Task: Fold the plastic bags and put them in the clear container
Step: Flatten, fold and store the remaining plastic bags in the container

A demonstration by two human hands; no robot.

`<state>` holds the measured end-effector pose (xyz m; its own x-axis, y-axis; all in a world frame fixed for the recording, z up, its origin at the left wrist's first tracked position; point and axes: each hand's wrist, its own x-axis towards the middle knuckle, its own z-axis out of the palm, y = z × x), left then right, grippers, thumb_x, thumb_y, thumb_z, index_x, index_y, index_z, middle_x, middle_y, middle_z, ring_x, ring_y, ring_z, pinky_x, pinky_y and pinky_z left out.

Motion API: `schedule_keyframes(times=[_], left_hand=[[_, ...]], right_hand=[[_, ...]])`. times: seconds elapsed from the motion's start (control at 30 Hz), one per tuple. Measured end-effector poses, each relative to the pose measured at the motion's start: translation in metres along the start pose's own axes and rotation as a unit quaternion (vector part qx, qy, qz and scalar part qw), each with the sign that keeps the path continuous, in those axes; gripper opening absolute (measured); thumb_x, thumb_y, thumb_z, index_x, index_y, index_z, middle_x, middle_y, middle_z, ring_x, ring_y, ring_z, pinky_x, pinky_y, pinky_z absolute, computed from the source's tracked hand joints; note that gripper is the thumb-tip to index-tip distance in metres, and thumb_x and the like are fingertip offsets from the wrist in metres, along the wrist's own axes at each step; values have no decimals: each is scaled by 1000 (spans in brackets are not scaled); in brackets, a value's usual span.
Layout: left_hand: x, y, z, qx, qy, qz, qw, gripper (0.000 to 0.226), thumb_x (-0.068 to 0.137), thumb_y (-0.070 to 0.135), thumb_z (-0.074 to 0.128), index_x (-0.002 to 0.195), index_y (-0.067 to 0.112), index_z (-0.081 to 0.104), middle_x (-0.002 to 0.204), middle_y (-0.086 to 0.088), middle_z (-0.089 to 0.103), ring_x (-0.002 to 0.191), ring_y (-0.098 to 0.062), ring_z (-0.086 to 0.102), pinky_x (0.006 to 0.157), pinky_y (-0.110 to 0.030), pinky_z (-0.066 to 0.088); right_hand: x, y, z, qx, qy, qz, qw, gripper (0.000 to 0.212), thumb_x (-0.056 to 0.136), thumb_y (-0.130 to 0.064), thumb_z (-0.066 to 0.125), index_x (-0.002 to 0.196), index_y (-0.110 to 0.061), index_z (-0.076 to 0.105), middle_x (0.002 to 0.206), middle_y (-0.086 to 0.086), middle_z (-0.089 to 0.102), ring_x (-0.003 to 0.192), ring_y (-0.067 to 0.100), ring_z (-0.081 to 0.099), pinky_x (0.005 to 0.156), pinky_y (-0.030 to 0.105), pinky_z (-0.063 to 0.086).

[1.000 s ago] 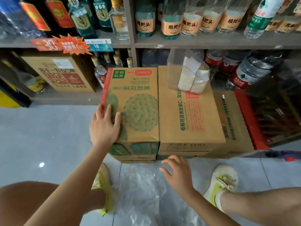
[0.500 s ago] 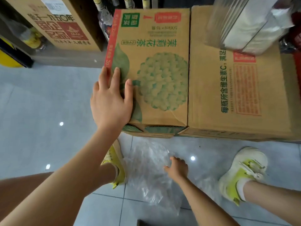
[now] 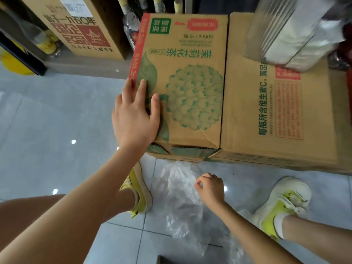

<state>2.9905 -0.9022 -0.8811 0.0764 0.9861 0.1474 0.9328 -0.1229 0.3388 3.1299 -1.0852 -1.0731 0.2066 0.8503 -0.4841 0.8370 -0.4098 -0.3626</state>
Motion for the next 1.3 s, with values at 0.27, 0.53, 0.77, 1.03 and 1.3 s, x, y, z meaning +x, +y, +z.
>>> schedule_keyframes(times=[0.27, 0.53, 0.77, 1.03, 1.3], left_hand=[[-33, 14, -38, -195, 59, 138, 969, 35, 92, 36, 50, 100, 10, 70, 110, -6, 64, 103, -23, 55, 91, -37, 40], [-78, 53, -70, -247, -159, 302, 907, 53, 76, 64, 61, 102, 20, 74, 99, 10, 71, 96, -4, 58, 86, -19, 41], [-72, 74, -101, -280, -89, 241, 925, 50, 82, 62, 53, 113, 26, 67, 113, 13, 60, 107, -1, 50, 89, -4, 29], [-91, 111, -121, -313, -97, 231, 916, 32, 83, 27, 73, 114, 21, 66, 101, 14, 65, 88, -1, 57, 83, -22, 47], [-67, 87, -144, -454, -258, 129, 843, 30, 78, -4, 73, 97, 20, 70, 90, 2, 74, 87, -12, 69, 83, -22, 54]], right_hand=[[-78, -18, -169, 271, 62, -102, 955, 19, 83, -20, 72, 75, -34, 62, 80, -16, 66, 80, -5, 59, 75, 19, 44], [-122, -38, -276, 354, 71, -147, 921, 13, 88, -10, 64, 86, -22, 67, 82, -9, 70, 78, -1, 64, 71, 12, 48], [-133, -44, -310, 350, 212, -91, 908, 14, 91, -25, 63, 82, -18, 70, 73, -3, 71, 64, 7, 63, 58, 18, 46], [-142, -74, -324, 468, 223, -36, 854, 16, 90, -24, 64, 88, -8, 67, 81, 3, 71, 72, 11, 64, 60, 20, 49], [-147, -39, -341, 474, 215, -29, 853, 19, 85, -24, 70, 82, -5, 65, 86, 8, 67, 85, 18, 60, 88, 37, 46]])
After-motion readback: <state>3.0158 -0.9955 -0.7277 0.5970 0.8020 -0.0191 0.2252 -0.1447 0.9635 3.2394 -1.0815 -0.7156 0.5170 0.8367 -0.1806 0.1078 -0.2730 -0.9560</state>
